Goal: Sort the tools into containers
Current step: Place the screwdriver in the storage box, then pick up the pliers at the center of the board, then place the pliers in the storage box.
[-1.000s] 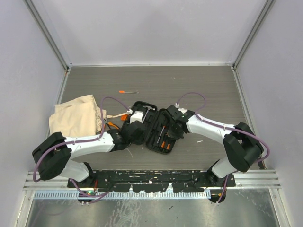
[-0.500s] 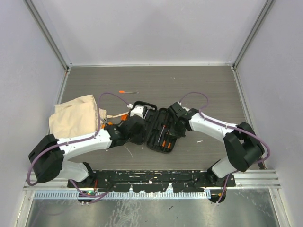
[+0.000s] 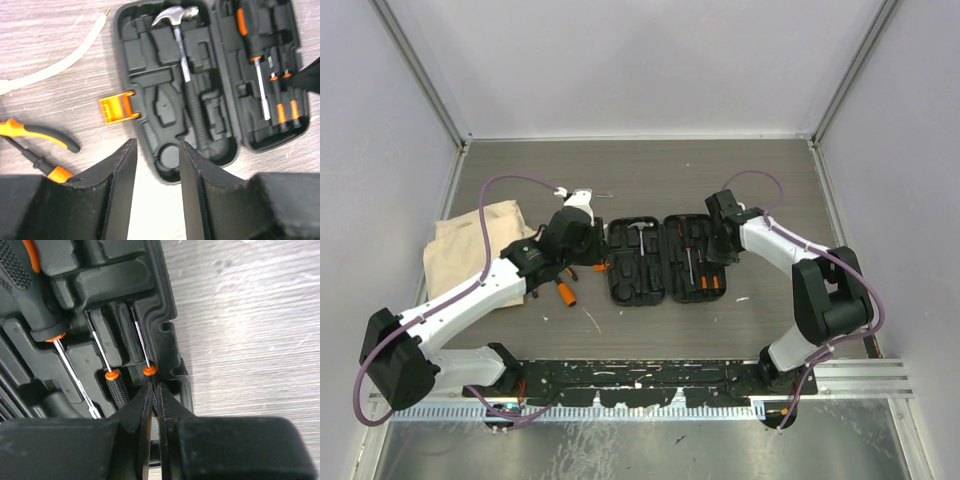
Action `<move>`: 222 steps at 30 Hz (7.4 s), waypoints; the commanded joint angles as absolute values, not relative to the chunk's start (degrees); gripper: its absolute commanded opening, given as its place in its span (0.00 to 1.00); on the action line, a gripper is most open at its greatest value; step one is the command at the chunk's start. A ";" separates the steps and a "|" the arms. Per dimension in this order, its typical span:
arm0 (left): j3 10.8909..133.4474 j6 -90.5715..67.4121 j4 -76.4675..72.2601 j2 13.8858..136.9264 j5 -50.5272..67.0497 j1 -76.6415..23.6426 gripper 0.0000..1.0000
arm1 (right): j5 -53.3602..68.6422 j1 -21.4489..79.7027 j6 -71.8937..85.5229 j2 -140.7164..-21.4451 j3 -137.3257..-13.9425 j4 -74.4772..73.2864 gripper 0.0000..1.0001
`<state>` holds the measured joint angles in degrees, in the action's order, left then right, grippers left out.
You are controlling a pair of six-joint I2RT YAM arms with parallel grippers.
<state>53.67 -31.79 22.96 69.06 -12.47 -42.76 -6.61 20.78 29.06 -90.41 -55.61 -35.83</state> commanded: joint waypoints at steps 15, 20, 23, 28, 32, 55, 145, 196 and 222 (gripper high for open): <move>57.72 -30.40 37.27 67.81 -15.64 -36.17 0.48 | 0.94 16.89 19.73 -74.75 -59.10 -37.46 0.39; 56.17 -32.15 40.31 67.17 -18.88 -35.72 0.50 | 0.84 16.96 21.15 -66.62 -53.84 -32.52 0.42; 55.39 -33.46 42.05 67.31 -20.74 -35.27 0.50 | 0.23 16.90 23.01 -62.85 -50.66 -29.83 0.44; 55.13 -37.77 46.08 69.71 -25.56 -34.69 0.53 | 0.35 16.95 24.58 -60.12 -47.25 -27.95 0.45; 53.70 -40.16 45.42 71.28 -27.63 -34.03 0.57 | 1.41 16.93 25.35 -60.19 -46.03 -27.75 0.45; 47.92 -40.38 31.16 84.13 -22.14 -27.38 0.53 | 4.98 16.88 27.16 -63.01 -43.66 -26.30 0.45; 65.51 -31.28 29.80 83.26 -9.46 -46.67 0.00 | 9.05 23.62 36.93 -66.80 -46.71 -19.70 0.33; 70.42 -39.20 32.81 90.70 -14.76 -51.59 0.00 | 9.41 42.56 45.24 -80.90 -50.13 -7.02 0.34; 77.55 -46.93 40.35 101.02 -21.64 -49.87 0.00 | -13.11 40.34 43.82 -65.48 -42.00 -21.94 0.38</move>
<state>74.39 -45.78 39.97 100.66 -18.83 -50.98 -11.53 40.49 44.12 -66.48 -41.74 -22.65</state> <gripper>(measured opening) 0.146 0.382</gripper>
